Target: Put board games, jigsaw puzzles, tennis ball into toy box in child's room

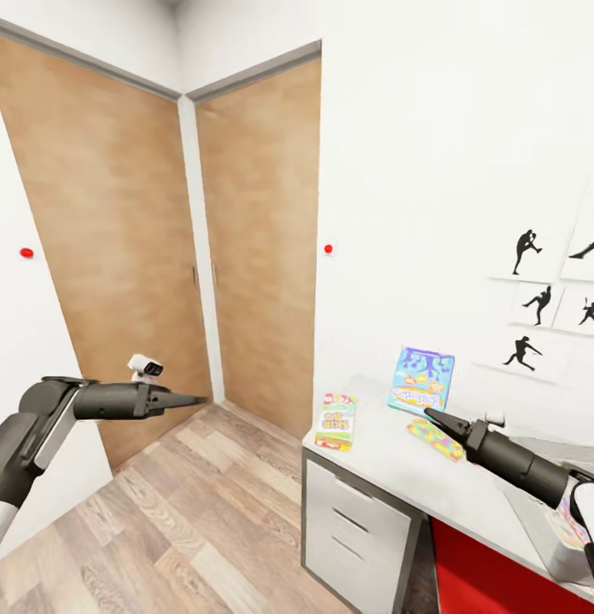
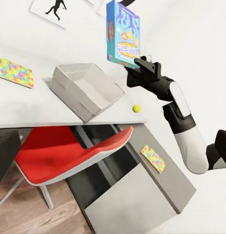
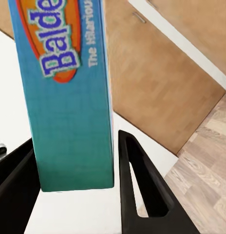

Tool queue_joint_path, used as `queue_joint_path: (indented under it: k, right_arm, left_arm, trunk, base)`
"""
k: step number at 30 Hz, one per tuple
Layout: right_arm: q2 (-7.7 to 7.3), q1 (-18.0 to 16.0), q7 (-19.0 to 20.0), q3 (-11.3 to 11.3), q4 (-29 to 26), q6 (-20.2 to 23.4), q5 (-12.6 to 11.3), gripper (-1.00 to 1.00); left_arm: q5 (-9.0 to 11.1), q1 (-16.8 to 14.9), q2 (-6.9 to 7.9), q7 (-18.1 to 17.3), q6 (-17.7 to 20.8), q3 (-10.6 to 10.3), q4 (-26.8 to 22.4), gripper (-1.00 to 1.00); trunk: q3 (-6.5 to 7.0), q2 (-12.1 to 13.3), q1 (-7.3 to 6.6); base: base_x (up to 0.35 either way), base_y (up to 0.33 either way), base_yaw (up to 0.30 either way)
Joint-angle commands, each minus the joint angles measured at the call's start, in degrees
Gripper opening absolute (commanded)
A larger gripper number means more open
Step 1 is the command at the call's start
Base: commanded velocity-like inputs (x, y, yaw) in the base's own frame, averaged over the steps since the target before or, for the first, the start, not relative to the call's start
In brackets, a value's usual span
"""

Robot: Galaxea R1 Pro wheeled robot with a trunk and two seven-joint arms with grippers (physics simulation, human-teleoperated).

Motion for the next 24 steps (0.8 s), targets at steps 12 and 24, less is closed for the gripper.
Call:
queue_joint_path:
  k: [12,24]
  right_arm:
    - [-2.29,4.65,8.15,-9.43,0.14,0.28,-1.34,-1.0]
    - [-2.26,4.83,8.31,-9.94,0.67,0.28,-1.31,-1.0]
  left_arm:
    - [-0.32,0.03,1.02,-0.24,0.61,3.35,-0.59,1.0]
    - [-0.15,0.03,1.0,-0.24,0.55,3.66,-0.58,1.0]
  trunk:
    - [-0.03,-0.04,0.03]
    - [-0.03,-0.04,0.03]
  base:
    - [0.0,0.0,-0.245]
    - [0.0,0.0,-0.18]
